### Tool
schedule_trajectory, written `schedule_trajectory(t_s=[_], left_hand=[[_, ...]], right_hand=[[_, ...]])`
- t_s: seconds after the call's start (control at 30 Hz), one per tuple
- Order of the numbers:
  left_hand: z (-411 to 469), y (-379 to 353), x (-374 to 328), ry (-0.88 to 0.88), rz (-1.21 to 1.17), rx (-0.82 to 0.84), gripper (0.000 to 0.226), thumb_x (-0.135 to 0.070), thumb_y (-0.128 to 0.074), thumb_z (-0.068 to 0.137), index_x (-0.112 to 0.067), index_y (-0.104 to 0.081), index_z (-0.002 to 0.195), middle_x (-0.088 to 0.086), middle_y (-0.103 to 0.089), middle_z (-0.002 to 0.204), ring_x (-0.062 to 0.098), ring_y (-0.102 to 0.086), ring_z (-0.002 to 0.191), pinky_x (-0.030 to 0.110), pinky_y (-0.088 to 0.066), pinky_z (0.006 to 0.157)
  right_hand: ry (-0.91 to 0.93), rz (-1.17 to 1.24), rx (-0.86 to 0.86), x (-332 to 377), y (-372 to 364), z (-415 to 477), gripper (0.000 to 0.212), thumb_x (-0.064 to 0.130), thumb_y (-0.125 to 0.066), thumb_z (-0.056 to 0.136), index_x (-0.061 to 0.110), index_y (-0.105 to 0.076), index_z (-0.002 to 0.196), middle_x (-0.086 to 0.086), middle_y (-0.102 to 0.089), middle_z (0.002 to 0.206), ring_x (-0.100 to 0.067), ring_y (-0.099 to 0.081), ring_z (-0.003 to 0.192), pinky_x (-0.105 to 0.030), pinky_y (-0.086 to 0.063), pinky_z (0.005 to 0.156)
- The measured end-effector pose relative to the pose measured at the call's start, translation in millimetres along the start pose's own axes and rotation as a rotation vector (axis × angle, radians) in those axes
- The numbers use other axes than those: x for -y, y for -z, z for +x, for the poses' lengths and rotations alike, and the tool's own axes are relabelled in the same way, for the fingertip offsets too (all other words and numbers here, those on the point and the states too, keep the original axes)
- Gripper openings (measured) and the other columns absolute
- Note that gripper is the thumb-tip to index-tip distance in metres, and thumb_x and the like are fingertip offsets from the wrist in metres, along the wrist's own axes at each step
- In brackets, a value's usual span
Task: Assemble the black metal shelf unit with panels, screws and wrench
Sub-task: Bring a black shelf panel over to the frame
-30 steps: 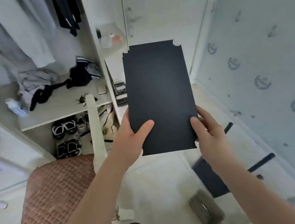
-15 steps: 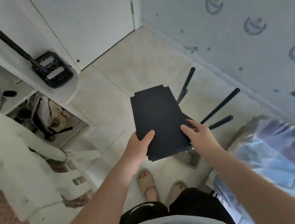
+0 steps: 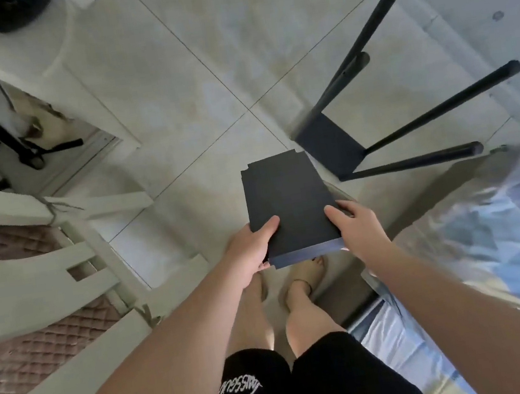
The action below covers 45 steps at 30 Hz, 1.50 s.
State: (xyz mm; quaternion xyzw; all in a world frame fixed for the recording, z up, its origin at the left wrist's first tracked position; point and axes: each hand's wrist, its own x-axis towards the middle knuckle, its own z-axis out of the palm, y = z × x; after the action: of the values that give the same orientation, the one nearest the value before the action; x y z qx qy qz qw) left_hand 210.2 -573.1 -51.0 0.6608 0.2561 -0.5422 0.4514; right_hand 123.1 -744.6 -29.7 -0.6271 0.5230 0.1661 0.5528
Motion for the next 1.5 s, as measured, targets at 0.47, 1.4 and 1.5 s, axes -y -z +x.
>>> schedule_trajectory(t_s=[0.47, 1.4, 1.5], left_hand=[[272.6, -19.4, 72.9, 0.164, -0.141, -0.126, 0.017, -0.032, -0.047, 0.102, -0.020, -0.058, 0.108, 0.003, -0.062, 0.101, 0.021, -0.059, 0.082, 0.031, -0.049, 0.056], [498.6, -53.5, 62.8, -0.082, -0.043, -0.168, 0.022, -0.007, -0.056, 0.094, -0.014, -0.056, 0.115, 0.001, -0.064, 0.105, 0.016, -0.056, 0.072, 0.022, -0.044, 0.057], [472.9, -47.7, 57.8, -0.077, 0.049, -0.138, 0.013, -0.013, -0.056, 0.098, -0.025, -0.056, 0.101, -0.006, -0.059, 0.093, 0.005, -0.051, 0.068, 0.015, -0.040, 0.055]], right_hand=[[-0.014, -0.150, 0.088, -128.3, -84.9, 255.2, 0.023, 0.033, -0.052, 0.102, 0.019, -0.065, 0.114, -0.001, -0.070, 0.107, -0.024, -0.066, 0.100, -0.041, -0.055, 0.090], [0.102, -0.702, 0.196, -143.1, -137.6, 513.5, 0.029, 0.022, -0.055, 0.097, 0.011, -0.057, 0.124, -0.011, -0.065, 0.117, -0.033, -0.062, 0.099, -0.038, -0.051, 0.084], [0.110, -0.764, 0.174, -131.7, -133.9, 485.5, 0.039, 0.023, -0.051, 0.101, 0.008, -0.047, 0.136, -0.017, -0.057, 0.131, -0.036, -0.060, 0.109, -0.039, -0.046, 0.088]])
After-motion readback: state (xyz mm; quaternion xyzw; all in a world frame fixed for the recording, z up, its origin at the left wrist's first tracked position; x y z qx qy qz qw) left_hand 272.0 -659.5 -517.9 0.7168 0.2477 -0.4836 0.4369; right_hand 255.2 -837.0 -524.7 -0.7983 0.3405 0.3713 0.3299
